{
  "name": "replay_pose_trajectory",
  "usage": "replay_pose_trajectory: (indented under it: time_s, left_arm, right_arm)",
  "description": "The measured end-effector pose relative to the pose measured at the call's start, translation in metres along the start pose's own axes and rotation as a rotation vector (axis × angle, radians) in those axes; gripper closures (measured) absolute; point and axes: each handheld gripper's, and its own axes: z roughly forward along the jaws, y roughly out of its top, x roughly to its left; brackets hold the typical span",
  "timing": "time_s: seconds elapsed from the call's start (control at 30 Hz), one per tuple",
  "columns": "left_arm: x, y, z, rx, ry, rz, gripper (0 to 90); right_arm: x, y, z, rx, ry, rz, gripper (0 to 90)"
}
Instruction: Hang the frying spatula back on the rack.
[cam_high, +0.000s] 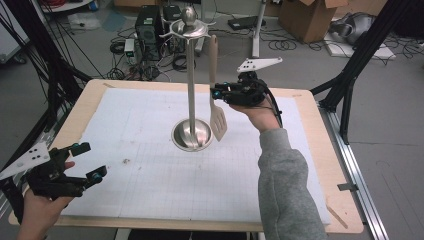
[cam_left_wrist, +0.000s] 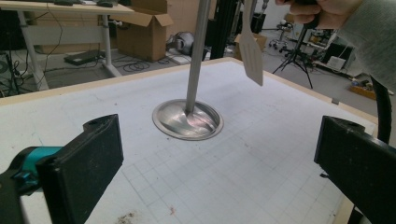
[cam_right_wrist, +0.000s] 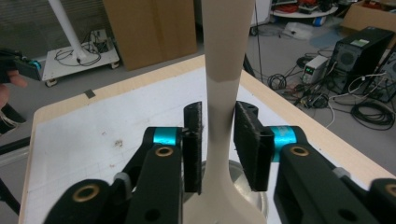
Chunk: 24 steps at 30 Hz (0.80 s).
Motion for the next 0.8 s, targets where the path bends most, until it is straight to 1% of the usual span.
replay_pose_trajectory:
  time_s: [0.07, 0.1, 0.17, 0.2, 0.27, 0.3, 0.33, 0.37, 0.4, 0.47, 0.53, 0.57, 0.63, 0.73, 0.8]
  left_arm:
    - [0.000, 0.000, 0.001, -0.001, -0.003, 0.000, 1.7]
    - [0.000, 0.001, 0.001, -0.002, -0.004, -0.001, 1.7]
    - [0.000, 0.001, 0.003, -0.001, -0.006, -0.001, 1.7]
    - [0.000, 0.001, 0.003, -0.001, -0.008, 0.001, 1.7]
    - [0.000, 0.001, 0.005, 0.001, -0.012, 0.003, 1.7]
    - [0.000, 0.001, 0.006, 0.002, -0.011, 0.004, 1.7]
    - [0.001, 0.001, 0.007, 0.001, -0.013, 0.005, 1.7]
    - [0.001, 0.001, 0.007, 0.002, -0.014, 0.004, 1.7]
    - [0.001, 0.002, 0.008, 0.003, -0.015, 0.003, 1.7]
    - [0.001, 0.002, 0.010, 0.003, -0.017, 0.003, 1.7]
    - [0.001, 0.002, 0.010, 0.004, -0.018, 0.004, 1.7]
    - [0.001, 0.003, 0.011, 0.001, -0.021, 0.004, 1.7]
    - [0.002, 0.004, 0.012, -0.002, -0.025, 0.006, 1.7]
    - [0.003, 0.006, 0.014, -0.009, -0.033, 0.005, 1.7]
    - [0.003, 0.007, 0.016, -0.012, -0.038, 0.006, 1.7]
  right_arm:
    - [0.001, 0.001, -0.003, -0.008, -0.003, -0.004, 68.2]
    - [0.002, 0.001, -0.004, -0.014, -0.008, -0.006, 65.3]
    - [0.003, 0.001, -0.007, -0.024, 0.000, 0.001, 60.1]
    - [0.003, 0.000, -0.008, -0.030, -0.004, 0.001, 56.4]
    - [0.004, -0.001, -0.011, -0.048, -0.010, 0.004, 52.4]
    - [0.004, -0.003, -0.012, -0.059, -0.009, 0.004, 48.8]
    - [0.004, -0.004, -0.013, -0.066, -0.018, 0.011, 44.6]
    - [0.003, -0.006, -0.014, -0.070, -0.021, 0.014, 42.0]
    - [0.002, -0.007, -0.015, -0.071, -0.016, 0.022, 38.8]
    - [0.002, -0.010, -0.016, -0.078, -0.016, 0.034, 28.7]
    - [0.002, -0.012, -0.017, -0.091, -0.024, 0.052, 14.5]
    - [0.002, -0.013, -0.017, -0.097, -0.031, 0.057, 12.0]
    - [0.004, -0.013, -0.018, -0.102, -0.029, 0.062, 11.9]
    - [0.008, -0.015, -0.021, -0.127, -0.027, 0.045, 12.0]
    - [0.011, -0.016, -0.023, -0.119, -0.022, 0.039, 11.9]
